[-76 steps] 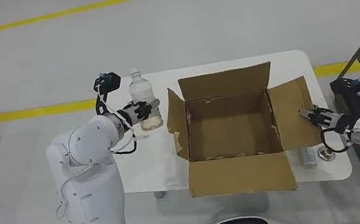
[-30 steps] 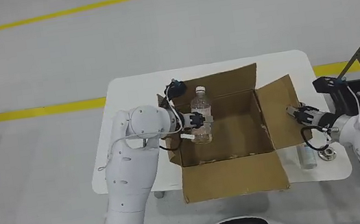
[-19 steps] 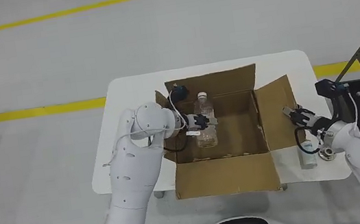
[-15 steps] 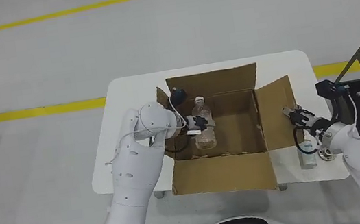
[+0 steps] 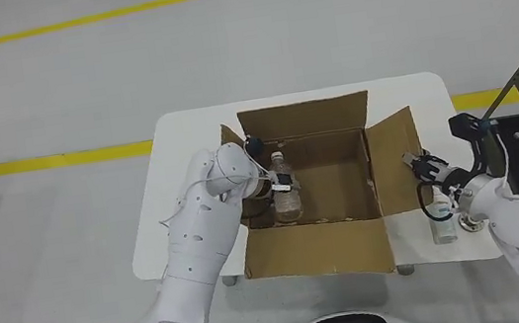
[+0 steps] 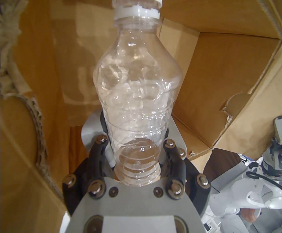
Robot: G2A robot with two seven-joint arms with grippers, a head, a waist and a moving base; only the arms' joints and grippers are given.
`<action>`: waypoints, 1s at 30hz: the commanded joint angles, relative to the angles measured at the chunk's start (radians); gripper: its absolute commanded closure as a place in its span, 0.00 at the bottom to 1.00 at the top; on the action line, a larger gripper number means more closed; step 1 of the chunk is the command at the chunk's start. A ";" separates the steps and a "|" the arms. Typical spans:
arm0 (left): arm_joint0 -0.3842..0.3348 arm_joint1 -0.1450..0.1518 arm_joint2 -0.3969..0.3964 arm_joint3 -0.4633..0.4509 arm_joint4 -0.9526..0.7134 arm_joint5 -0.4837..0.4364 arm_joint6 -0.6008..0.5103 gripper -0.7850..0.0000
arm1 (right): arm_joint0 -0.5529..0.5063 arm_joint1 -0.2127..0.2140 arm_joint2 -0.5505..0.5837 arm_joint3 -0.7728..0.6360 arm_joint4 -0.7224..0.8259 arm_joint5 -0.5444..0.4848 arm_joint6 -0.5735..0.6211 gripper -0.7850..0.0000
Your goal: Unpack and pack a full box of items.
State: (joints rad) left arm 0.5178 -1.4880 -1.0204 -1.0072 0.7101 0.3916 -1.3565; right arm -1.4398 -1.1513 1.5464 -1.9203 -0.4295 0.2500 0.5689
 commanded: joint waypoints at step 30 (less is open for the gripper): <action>-0.084 -0.023 0.091 0.096 0.039 -0.066 0.070 0.00 | 0.036 0.010 -0.006 0.003 -0.024 -0.049 0.074 0.95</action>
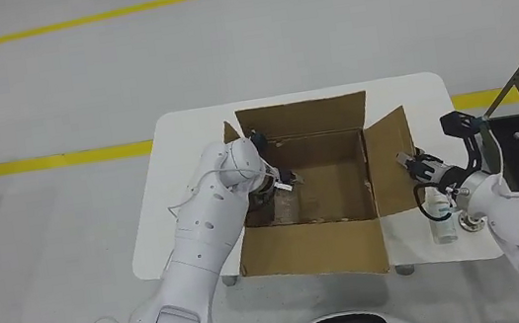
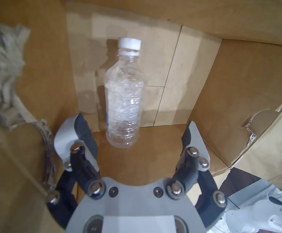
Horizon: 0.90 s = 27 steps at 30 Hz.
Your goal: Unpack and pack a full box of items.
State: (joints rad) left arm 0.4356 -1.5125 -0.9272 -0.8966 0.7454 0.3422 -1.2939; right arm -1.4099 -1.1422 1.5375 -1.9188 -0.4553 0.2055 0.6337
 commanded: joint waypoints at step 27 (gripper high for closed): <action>0.161 0.084 -0.219 -0.541 -0.026 -0.205 0.075 0.00 | 0.034 0.036 0.165 -0.005 -0.254 -0.066 -0.009 0.00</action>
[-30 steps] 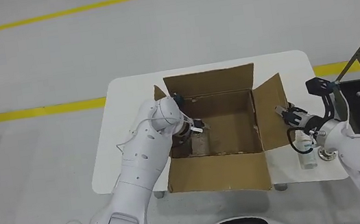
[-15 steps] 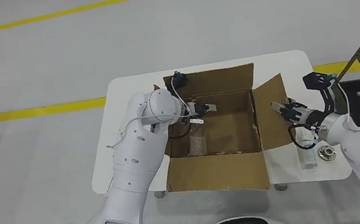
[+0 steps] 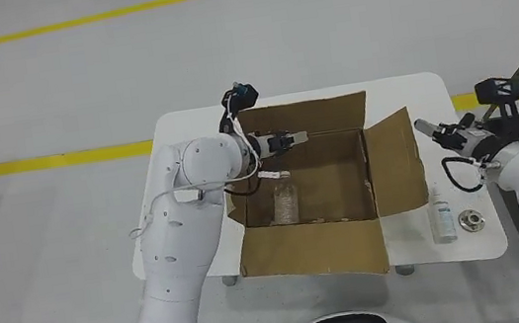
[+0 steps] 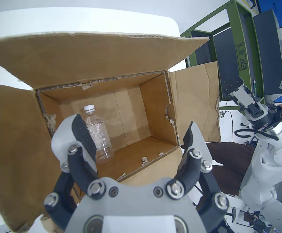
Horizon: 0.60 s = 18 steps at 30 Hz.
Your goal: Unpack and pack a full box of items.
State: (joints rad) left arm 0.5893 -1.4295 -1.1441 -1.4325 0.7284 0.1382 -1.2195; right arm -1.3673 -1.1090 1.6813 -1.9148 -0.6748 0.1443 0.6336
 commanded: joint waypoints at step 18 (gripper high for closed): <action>0.043 0.023 0.027 -0.089 0.250 -0.104 0.130 0.00 | -0.103 0.015 0.107 -0.044 -0.161 -0.071 -0.029 0.02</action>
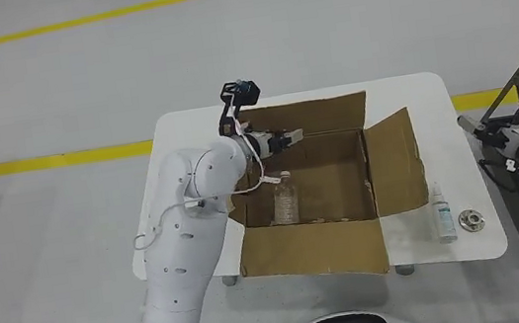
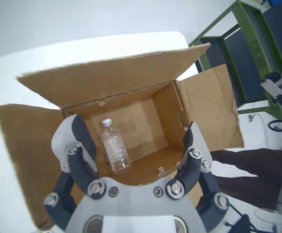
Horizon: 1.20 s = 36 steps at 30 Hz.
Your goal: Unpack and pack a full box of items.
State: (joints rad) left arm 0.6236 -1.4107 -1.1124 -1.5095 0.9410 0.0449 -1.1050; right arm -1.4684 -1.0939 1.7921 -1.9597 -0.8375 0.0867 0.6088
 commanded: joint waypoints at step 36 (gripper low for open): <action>0.121 0.050 -0.153 -0.178 0.256 0.040 0.011 0.00 | -0.002 0.023 -0.124 0.019 -0.365 -0.103 0.354 1.00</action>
State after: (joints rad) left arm 0.7450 -1.3604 -1.2653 -1.6879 1.1968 0.0852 -1.0936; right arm -1.4702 -1.0706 1.6795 -1.9538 -1.1869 -0.0240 0.9450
